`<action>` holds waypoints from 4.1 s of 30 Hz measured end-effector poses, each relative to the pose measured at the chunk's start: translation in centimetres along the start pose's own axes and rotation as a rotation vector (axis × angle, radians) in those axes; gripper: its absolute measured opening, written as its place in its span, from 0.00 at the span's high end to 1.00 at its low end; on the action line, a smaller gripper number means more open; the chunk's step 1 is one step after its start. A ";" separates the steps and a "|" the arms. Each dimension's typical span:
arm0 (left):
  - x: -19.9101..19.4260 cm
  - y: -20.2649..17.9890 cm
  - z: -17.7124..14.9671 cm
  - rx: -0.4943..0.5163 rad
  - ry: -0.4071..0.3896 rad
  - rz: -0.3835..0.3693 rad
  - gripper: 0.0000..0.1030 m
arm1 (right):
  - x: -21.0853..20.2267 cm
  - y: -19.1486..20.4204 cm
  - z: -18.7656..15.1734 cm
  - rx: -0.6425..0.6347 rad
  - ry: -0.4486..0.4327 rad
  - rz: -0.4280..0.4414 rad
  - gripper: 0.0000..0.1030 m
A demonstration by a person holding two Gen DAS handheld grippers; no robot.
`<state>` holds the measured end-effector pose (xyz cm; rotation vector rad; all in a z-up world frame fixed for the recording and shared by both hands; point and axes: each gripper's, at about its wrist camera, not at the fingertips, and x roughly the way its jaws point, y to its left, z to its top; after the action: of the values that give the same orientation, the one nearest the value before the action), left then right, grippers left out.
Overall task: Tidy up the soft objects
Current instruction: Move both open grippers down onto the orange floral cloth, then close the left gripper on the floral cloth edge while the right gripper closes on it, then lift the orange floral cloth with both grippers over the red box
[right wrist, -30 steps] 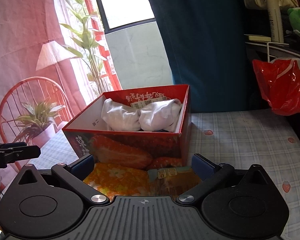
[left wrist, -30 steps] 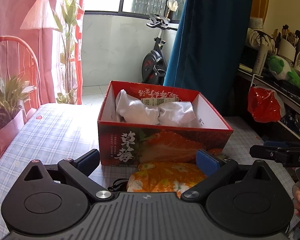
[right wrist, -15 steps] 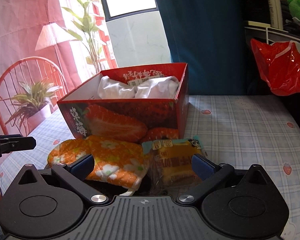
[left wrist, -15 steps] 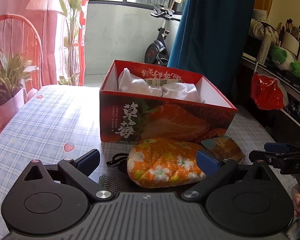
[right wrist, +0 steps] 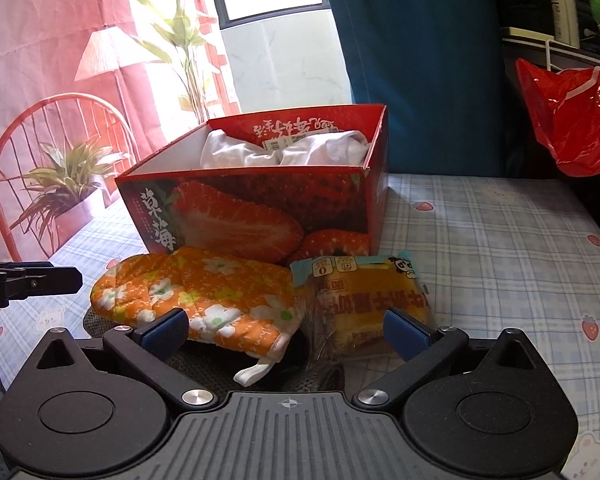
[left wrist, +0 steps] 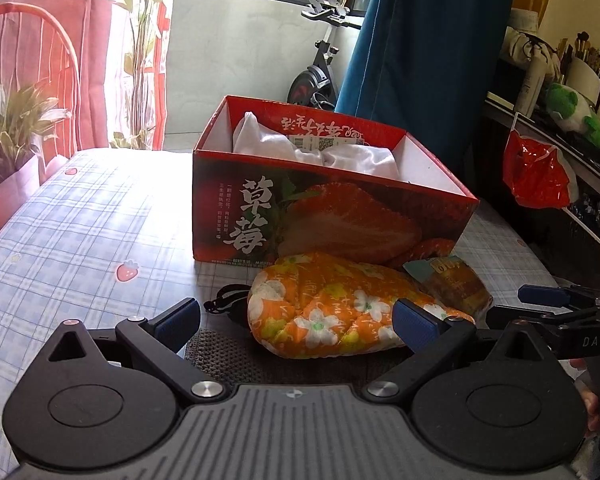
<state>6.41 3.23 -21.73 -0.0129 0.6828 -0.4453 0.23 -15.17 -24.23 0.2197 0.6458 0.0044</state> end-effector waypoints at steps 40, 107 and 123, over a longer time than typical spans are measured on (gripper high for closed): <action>6.4 2.0 1.2 -0.108 0.131 -0.042 0.78 | 4.5 2.2 0.4 -0.047 0.075 0.095 0.52; 4.9 3.8 -3.4 -0.097 0.194 -0.021 0.85 | 3.4 5.2 0.4 -0.123 0.105 0.127 0.93; 1.9 3.2 1.6 -0.030 0.048 -0.054 0.86 | 1.0 4.6 3.8 -0.159 0.013 0.173 0.93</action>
<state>9.94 5.14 -22.12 -0.0490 0.7373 -0.4880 3.53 -11.40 -20.95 0.1215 0.6342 0.2231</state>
